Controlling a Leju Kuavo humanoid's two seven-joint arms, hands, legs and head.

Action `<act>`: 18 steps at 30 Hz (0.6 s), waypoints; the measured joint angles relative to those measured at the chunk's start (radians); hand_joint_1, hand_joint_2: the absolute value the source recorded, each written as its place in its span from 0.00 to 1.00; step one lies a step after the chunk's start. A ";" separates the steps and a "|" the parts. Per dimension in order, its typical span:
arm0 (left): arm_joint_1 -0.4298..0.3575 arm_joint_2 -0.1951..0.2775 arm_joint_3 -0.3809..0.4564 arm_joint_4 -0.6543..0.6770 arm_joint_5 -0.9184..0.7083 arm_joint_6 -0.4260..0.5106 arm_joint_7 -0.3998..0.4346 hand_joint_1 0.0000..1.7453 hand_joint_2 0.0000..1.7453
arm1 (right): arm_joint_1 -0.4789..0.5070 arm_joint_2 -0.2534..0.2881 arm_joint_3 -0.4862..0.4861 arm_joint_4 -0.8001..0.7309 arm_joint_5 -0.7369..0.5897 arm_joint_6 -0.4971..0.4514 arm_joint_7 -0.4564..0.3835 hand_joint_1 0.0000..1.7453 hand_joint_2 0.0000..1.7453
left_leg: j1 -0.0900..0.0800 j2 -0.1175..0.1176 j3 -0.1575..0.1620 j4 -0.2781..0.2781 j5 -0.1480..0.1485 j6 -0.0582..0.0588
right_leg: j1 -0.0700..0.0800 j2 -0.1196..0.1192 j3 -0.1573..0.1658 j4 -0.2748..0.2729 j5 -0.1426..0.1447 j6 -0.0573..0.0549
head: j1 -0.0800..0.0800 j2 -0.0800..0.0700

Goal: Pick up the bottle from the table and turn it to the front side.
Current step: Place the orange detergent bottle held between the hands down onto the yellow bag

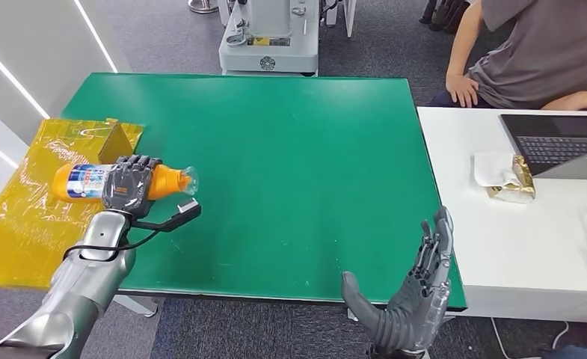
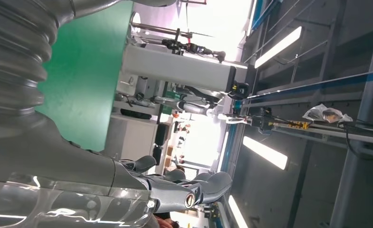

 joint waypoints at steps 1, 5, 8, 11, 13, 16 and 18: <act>-0.002 0.001 -0.003 0.015 0.000 -0.008 0.004 1.00 1.00 | 0.000 0.000 0.001 0.000 0.000 0.000 0.000 0.00 1.00 | 0.000 0.000 0.000 0.000 0.000 0.000 | 0.000 0.000 0.000 0.000 0.000 0.000 | 0.000 0.000; -0.011 0.008 -0.049 0.063 0.000 -0.050 0.035 1.00 1.00 | 0.000 0.000 0.002 0.000 0.008 0.000 0.000 0.00 1.00 | 0.000 0.000 0.000 0.000 0.000 0.000 | 0.000 0.000 0.000 0.000 0.000 0.000 | 0.000 0.000; -0.015 0.012 -0.090 0.086 0.000 -0.060 0.040 1.00 1.00 | 0.001 0.000 0.002 0.000 0.010 0.000 0.000 0.00 1.00 | 0.000 0.000 0.000 0.000 0.000 0.000 | 0.000 0.000 0.000 0.000 0.000 0.000 | 0.000 0.000; -0.018 0.014 -0.113 0.102 0.000 -0.061 0.041 1.00 1.00 | 0.001 0.000 0.002 0.000 0.010 0.000 0.000 0.00 1.00 | 0.000 0.000 0.000 0.000 0.000 -0.001 | 0.000 0.000 0.000 0.000 0.000 0.000 | 0.000 0.000; -0.020 0.015 -0.124 0.108 0.000 -0.060 0.044 1.00 1.00 | 0.001 0.000 0.002 0.000 0.012 0.000 0.000 0.00 1.00 | 0.000 0.000 0.000 0.000 0.000 -0.001 | 0.000 0.000 0.000 0.000 0.000 0.000 | 0.000 0.000; -0.021 0.015 -0.144 0.114 0.000 -0.063 0.053 1.00 1.00 | 0.005 0.000 0.000 0.000 0.020 0.000 0.000 0.00 1.00 | 0.000 0.000 0.000 0.000 0.000 -0.001 | 0.000 0.000 0.000 0.000 0.000 0.000 | 0.000 0.000; -0.021 0.014 -0.157 0.117 0.000 -0.066 0.055 1.00 1.00 | 0.009 0.000 -0.001 0.000 0.027 0.000 0.000 0.00 1.00 | 0.000 0.000 0.000 0.000 0.000 -0.001 | 0.000 0.000 0.000 0.000 0.000 0.000 | 0.000 0.000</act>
